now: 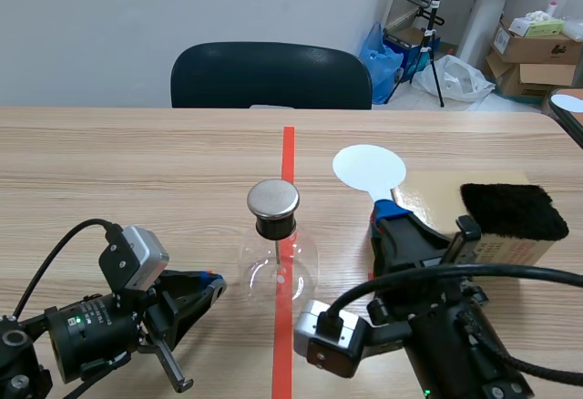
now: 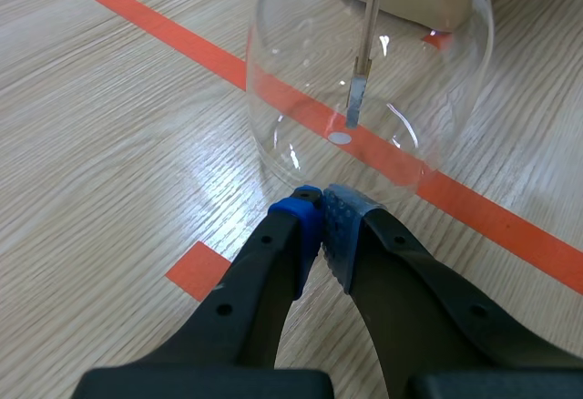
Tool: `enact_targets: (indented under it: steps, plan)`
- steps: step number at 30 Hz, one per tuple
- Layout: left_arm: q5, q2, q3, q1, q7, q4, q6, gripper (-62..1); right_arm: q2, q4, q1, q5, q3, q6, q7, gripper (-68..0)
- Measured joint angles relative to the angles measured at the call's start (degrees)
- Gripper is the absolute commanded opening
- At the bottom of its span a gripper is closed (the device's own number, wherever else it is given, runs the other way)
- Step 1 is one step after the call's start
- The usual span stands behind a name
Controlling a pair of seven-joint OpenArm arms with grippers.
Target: Do the electroscope experiment
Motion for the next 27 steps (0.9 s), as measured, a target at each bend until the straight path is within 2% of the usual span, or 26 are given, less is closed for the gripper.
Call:
enact_targets:
  steps: [11, 27]
  plan:
    - [0.00, 0.00, 0.00, 0.00, -0.46, 0.00, 0.00, -58.1, 0.00, 0.00, 0.00, 0.04, 0.00, 0.00, -6.51, -66.5]
    - [0.00, 0.00, 0.00, 0.00, -0.44, 0.00, 0.00, -58.1, 0.00, 0.00, 0.00, 0.20, 0.00, 0.00, -7.02, -66.5]
